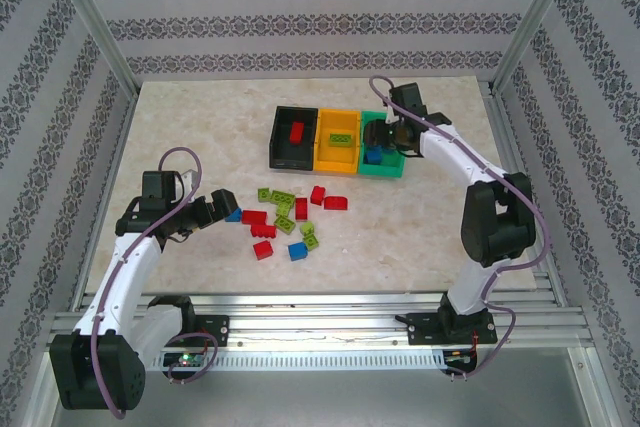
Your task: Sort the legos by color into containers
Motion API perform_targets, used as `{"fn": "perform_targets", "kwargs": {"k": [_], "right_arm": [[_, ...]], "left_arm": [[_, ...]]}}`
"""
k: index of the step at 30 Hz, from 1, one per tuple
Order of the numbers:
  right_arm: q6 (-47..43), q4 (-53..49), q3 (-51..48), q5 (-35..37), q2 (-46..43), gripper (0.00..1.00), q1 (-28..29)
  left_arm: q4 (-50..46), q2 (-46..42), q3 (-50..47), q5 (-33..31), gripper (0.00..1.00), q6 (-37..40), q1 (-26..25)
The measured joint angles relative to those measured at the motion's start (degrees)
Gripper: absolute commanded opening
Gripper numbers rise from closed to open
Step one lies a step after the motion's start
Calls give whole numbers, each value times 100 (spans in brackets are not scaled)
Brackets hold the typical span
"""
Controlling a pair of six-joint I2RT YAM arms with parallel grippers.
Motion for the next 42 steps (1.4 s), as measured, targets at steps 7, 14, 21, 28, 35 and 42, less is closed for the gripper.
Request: {"fn": "perform_targets", "kwargs": {"k": [7, 14, 21, 28, 35, 42], "right_arm": [[46, 153, -1093, -208, -195, 59, 483], [177, 192, -2017, -223, -992, 58, 1637], [782, 426, -2542, -166, -1471, 59, 3003], [1060, 326, -2098, 125, -911, 59, 4113], [1349, 264, -1766, 531, -501, 59, 4454], [1513, 223, -1589, 719, -219, 59, 4638]], "left_arm": [[0, 2, -11, 2, 100, -17, 0], [0, 13, -11, 2, 100, -20, 0], [2, 13, -11, 2, 100, -22, 0], [0, 13, -11, 4, 100, -37, 0], [2, 11, -11, 2, 100, -37, -2], [0, 0, -13, 2, 100, -39, -20]]}}
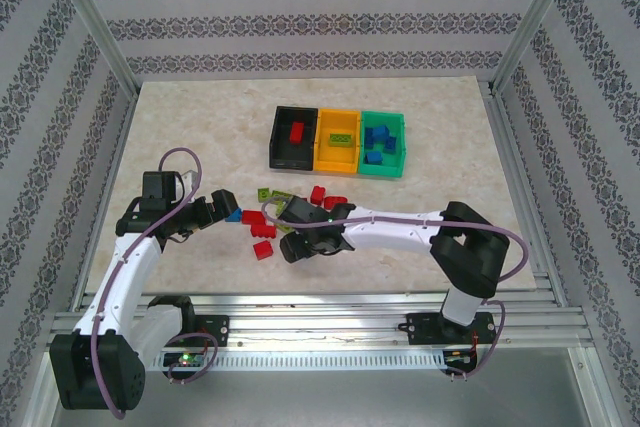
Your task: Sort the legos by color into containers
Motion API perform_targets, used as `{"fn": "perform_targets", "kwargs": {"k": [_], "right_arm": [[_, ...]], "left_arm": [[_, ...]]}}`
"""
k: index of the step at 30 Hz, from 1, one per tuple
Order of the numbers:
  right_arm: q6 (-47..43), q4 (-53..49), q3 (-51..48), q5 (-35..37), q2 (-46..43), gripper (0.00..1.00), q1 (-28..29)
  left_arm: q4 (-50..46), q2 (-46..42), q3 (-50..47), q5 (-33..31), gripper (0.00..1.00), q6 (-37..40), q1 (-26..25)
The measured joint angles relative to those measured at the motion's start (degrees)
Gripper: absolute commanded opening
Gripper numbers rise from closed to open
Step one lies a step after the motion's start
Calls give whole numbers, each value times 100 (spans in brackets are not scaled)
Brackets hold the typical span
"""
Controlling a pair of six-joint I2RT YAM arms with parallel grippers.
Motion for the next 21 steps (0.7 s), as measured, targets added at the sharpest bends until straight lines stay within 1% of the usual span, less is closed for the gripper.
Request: {"fn": "perform_targets", "kwargs": {"k": [8, 14, 17, 21], "right_arm": [[118, -92, 275, 116, 393, 59, 162], [111, -385, 767, 461, 850, 58, 369], [98, -498, 857, 592, 1008, 55, 411], [85, -601, 857, 691, 1047, 41, 411]], "left_arm": [[2, 0, -2, 24, 100, 0, -24], [2, -4, -2, 26, 100, 0, -61], [2, -22, -2, 22, 100, -2, -61], [4, -37, -4, 22, 100, -2, -61]]}}
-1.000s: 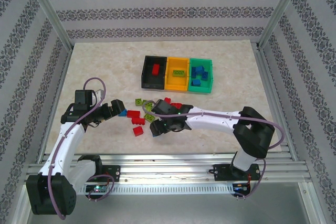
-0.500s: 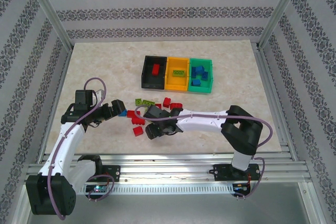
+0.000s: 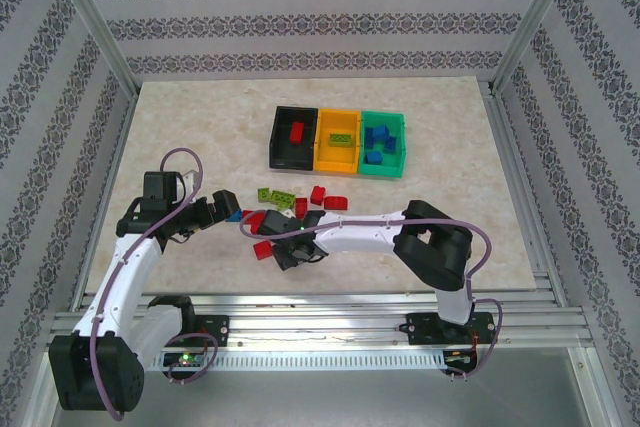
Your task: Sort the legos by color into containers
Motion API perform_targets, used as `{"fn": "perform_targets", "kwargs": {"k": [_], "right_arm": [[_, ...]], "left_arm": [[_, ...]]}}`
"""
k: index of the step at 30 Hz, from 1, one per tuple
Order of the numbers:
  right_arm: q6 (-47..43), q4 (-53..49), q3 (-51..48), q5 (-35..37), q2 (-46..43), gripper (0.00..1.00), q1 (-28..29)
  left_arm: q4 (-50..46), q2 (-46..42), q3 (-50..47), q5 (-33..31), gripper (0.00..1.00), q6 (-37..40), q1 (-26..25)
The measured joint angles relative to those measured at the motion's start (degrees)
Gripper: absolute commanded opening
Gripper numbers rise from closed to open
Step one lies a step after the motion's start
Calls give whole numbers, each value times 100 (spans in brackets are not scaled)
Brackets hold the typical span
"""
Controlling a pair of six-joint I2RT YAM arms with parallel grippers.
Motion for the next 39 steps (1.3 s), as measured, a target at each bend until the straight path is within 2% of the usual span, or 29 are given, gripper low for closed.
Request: {"fn": "perform_targets", "kwargs": {"k": [6, 11, 14, 18, 22, 25, 29, 32, 39], "right_arm": [[-85, 9, -153, 133, -162, 38, -4], [-315, -17, -313, 223, -907, 38, -328], [-553, 74, -343, 245, -1530, 38, -997], [-841, 365, -343, 118, -1993, 39, -2326], [-966, 695, -302, -258, -1784, 39, -3560], [-1084, 813, -37, -376, -1241, 49, -4175], [-1526, 708, 678, -238, -444, 58, -4452], [-1792, 717, 909, -219, -238, 61, -4544], [-1991, 1069, -109, -404, -931, 62, -4581]], "left_arm": [[-2, 0, 0, 0, 100, 0, 0], [-2, 2, 0, -2, 100, 2, 0], [-2, 13, 0, -2, 100, 0, 0], [-2, 42, 0, -9, 100, 0, 0], [-2, 129, 0, -46, 100, 2, 0], [-2, 262, 0, -72, 100, 2, 0], [-7, 514, 0, -155, 100, 2, 0], [-7, 649, 0, -243, 100, 0, -52], [-13, 868, 2, -483, 100, -24, -111]]}}
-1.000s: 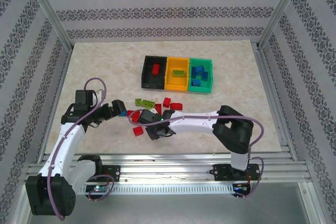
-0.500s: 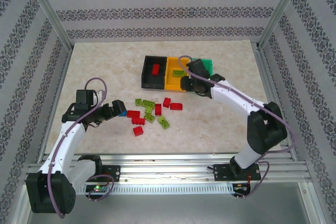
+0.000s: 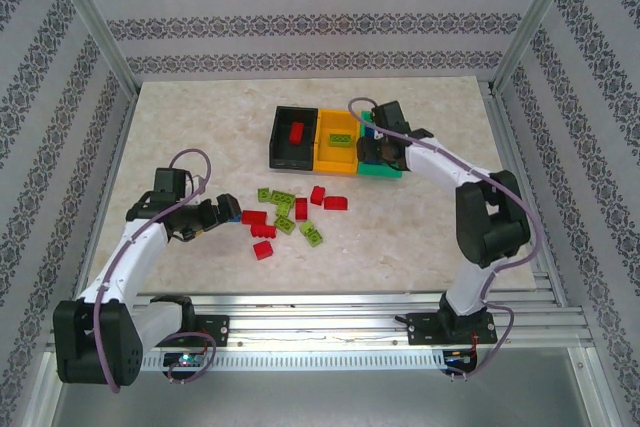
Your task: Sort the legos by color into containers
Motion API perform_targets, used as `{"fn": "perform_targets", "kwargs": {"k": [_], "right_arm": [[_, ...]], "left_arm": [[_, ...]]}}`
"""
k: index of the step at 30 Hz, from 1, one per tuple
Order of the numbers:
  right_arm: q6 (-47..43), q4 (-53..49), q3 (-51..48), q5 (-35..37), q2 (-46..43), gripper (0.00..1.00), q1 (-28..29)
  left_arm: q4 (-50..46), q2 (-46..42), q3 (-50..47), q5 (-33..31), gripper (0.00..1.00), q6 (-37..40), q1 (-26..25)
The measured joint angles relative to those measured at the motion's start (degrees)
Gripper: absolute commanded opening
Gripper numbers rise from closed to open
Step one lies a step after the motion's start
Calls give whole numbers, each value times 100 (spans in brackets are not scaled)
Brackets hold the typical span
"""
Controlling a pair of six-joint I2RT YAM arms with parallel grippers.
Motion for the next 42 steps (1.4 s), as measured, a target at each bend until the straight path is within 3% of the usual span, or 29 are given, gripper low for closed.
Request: {"fn": "perform_targets", "kwargs": {"k": [9, 17, 22, 29, 31, 38, 42], "right_arm": [[533, 1370, -1742, -916, -839, 62, 48], [960, 2844, -2892, -1303, -850, 62, 695], [1060, 3228, -2988, -1335, -1027, 62, 719], [1130, 3545, -3008, -1338, -1300, 62, 719], [1147, 3543, -3014, -1338, -1300, 62, 719], [1145, 3543, -3021, -1316, -1300, 62, 719], [1143, 3543, -3018, -1287, -1300, 62, 719]], "left_arm": [[-107, 146, 160, -216, 100, -487, -31], [-437, 1064, 925, -455, 94, -682, -472], [-726, 1919, 1370, -787, 91, -612, -564], [-697, 2138, 1375, -887, 91, -645, -599], [-673, 2350, 1390, -890, 86, -662, -625], [-627, 3069, 1554, -870, 84, -664, -710], [-562, 3202, 1744, -896, 73, -645, -713]]}}
